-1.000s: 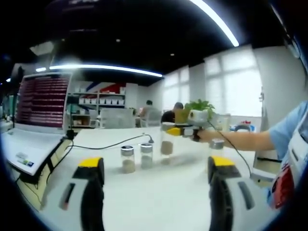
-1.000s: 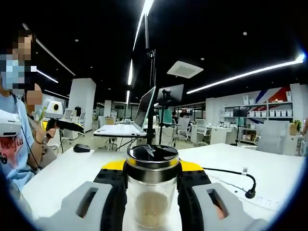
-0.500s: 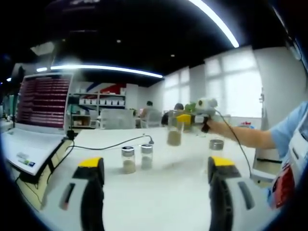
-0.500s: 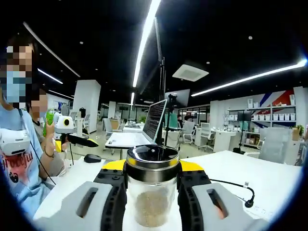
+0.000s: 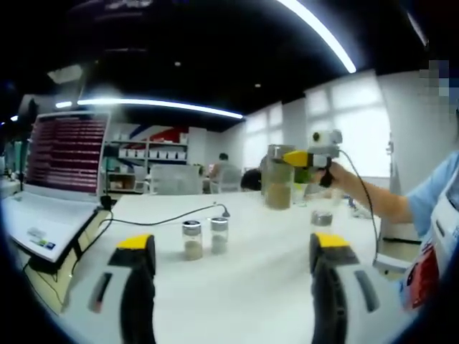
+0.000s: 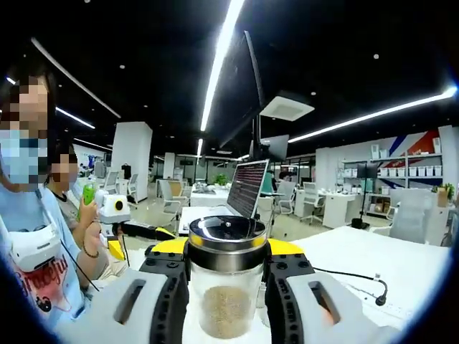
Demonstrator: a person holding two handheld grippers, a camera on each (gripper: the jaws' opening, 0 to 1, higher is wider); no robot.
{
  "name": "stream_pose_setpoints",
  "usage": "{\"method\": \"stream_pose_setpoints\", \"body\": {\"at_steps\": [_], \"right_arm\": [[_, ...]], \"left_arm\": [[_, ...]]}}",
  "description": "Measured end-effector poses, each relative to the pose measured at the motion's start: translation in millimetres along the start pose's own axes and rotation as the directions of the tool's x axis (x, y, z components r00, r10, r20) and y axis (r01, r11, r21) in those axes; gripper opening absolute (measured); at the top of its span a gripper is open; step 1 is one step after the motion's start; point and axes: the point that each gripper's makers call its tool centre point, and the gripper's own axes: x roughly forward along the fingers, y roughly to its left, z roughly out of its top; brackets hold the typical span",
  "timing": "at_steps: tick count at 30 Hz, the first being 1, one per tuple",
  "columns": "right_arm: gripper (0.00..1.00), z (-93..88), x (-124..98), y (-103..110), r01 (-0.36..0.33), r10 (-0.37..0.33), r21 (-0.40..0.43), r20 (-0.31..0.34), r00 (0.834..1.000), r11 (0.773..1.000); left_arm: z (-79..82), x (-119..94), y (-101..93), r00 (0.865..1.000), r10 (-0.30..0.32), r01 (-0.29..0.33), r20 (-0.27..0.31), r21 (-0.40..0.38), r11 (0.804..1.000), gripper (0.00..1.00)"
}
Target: Rotate the seasoning bottle until the label or dispensing opening points toward the visible target arrow and the bottle remains upright within the marked orientation range
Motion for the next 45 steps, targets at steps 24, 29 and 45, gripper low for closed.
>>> {"method": "stream_pose_setpoints", "body": {"at_steps": [24, 29, 45], "right_arm": [[0.39, -23.1, -12, 67, 0.114, -0.113, -0.023, 0.011, 0.993, 0.993], [0.39, -34.6, -12, 82, 0.169, -0.168, -0.008, 0.021, 0.985, 0.986], [0.39, -103.8, -7, 85, 0.293, -0.293, -0.017, -0.022, 0.956, 0.956]], "left_arm": [[5.7, -6, 5.5, 1.0, 0.008, -0.007, 0.016, -0.002, 1.0, 0.94], [7.8, -8, 7.3, 1.0, 0.015, -0.015, 0.022, -0.002, 1.0, 0.94], [8.8, -11, 8.9, 1.0, 0.018, -0.018, 0.022, 0.005, 1.0, 0.94]]}}
